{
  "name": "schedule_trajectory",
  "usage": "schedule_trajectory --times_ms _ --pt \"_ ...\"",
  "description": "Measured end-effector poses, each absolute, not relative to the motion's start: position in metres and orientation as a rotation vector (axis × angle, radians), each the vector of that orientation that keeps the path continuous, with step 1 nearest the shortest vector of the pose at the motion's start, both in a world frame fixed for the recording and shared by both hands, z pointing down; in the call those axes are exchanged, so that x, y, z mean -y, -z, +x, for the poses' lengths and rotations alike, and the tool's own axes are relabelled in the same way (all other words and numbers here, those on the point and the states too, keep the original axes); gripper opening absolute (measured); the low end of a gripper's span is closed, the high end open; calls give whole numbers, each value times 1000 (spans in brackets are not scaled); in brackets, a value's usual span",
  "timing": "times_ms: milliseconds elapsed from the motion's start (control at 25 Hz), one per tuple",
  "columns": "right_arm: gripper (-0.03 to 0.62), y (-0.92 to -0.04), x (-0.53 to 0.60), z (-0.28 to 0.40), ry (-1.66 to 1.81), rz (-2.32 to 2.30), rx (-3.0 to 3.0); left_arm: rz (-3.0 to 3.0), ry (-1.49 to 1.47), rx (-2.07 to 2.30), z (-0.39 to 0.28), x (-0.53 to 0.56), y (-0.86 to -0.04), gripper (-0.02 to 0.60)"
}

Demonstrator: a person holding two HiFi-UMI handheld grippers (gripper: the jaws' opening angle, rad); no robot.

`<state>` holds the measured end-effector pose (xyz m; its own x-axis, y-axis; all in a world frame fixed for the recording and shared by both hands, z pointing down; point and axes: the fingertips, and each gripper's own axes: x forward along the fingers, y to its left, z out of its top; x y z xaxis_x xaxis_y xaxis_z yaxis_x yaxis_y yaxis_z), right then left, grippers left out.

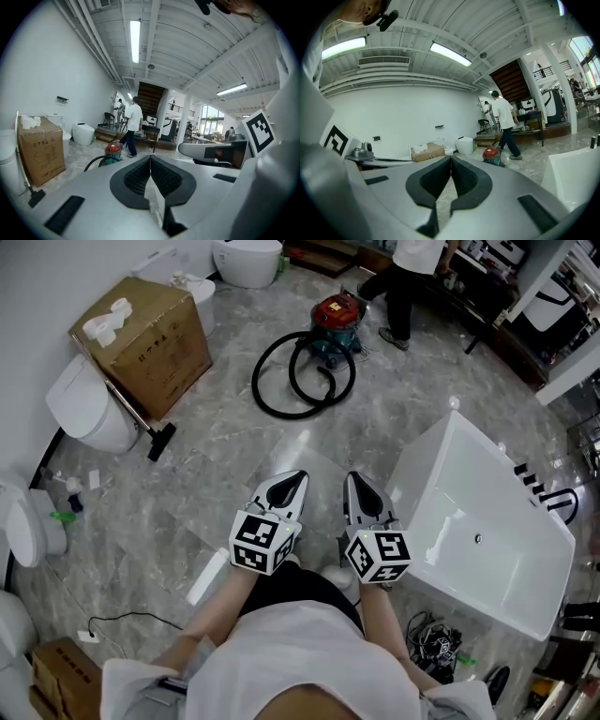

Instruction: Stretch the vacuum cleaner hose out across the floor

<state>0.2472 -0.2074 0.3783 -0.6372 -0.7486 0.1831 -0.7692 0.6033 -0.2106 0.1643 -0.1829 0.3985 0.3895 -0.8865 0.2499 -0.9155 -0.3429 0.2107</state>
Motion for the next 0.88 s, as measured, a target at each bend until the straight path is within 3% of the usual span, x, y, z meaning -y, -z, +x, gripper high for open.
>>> schedule_trajectory --times_ms 880 --pt "14 -400 319 231 -490 1365 2687 2334 -138 1521 140 303 -413 9"
